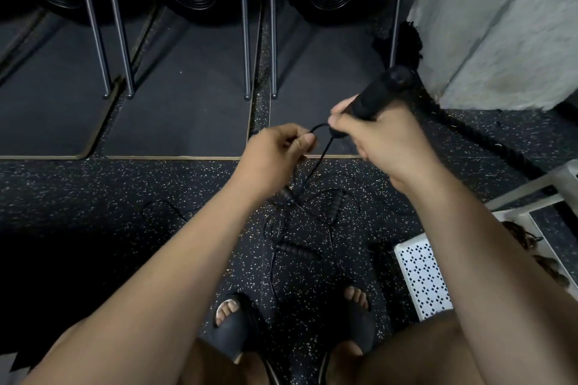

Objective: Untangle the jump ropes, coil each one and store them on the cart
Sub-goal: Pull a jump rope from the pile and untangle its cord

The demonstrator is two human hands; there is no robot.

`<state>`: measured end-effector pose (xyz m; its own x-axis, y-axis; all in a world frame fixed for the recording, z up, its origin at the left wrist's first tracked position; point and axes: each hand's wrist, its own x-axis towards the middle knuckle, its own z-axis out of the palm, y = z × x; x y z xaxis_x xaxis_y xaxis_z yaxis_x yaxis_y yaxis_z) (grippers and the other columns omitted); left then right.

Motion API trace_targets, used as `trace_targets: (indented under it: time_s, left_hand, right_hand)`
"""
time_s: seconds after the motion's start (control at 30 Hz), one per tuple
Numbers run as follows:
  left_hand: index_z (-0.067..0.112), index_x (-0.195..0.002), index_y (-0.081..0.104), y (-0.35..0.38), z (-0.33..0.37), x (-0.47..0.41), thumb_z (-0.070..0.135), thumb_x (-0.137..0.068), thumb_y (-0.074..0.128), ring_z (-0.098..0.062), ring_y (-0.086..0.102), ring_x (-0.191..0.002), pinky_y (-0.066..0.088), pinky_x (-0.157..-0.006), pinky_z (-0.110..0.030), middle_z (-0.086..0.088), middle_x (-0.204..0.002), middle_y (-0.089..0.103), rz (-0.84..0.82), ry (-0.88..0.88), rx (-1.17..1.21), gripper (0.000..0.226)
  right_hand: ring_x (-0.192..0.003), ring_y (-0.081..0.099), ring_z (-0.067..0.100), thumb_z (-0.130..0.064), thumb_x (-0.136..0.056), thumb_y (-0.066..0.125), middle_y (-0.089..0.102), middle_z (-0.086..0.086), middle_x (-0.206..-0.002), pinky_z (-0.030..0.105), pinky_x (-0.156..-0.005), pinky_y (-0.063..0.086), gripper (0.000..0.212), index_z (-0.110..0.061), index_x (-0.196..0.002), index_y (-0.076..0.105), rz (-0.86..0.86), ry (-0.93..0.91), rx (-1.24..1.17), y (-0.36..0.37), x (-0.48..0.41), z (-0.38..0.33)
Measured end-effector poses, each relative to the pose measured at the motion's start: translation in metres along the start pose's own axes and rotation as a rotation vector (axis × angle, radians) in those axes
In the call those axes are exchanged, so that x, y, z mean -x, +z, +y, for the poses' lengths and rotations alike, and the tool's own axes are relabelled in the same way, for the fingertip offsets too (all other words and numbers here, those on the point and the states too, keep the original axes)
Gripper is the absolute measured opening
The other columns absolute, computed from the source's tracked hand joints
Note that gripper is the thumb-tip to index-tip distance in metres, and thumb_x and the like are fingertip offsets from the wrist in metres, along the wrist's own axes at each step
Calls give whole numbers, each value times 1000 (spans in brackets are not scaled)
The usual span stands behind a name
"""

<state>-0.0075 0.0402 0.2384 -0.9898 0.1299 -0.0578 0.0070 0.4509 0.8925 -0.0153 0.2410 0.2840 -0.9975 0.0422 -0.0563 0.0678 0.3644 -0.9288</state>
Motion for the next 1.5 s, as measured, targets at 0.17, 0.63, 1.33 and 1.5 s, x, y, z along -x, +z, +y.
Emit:
trace_targets:
  time_s: [0.17, 0.63, 1.33, 1.5]
  left_hand:
    - [10, -104, 79, -10, 16, 1, 27, -106, 67, -17, 72, -75, 54, -73, -30, -8, -84, 77, 85, -6, 277, 21]
    - [9, -95, 73, -25, 33, 1, 17, -104, 68, -9, 54, -62, 47, -58, -21, -4, -79, 65, 83, -67, 725, 13]
    - [17, -107, 74, -16, 30, 7, 11, -100, 61, -11, 65, -90, 48, -79, -32, 3, -94, 73, -3, -62, 437, 15]
    - [27, -107, 68, 2, 26, 11, 19, -91, 76, -27, 73, -98, 52, -87, -43, -17, -107, 78, -105, -77, 416, 19]
  right_hand:
    - [-89, 74, 20, -31, -83, 85, 80, -5, -89, 41, -84, 57, 12, -30, -95, 80, -242, 46, 231, 11, 8, 0]
    - [-81, 69, 27, -44, -78, 79, 75, 1, -83, 48, -78, 57, 30, -20, -96, 72, -382, -79, 295, 46, 16, -8]
    - [-66, 65, 13, -24, -87, 84, 69, -10, -67, 41, -64, 48, 12, -16, -86, 76, -2, -111, -149, 25, 8, -12]
    - [-52, 43, 10, -17, -86, 83, 56, -3, -65, 31, -56, 38, 13, -21, -82, 71, 87, -105, -379, 17, 3, -16]
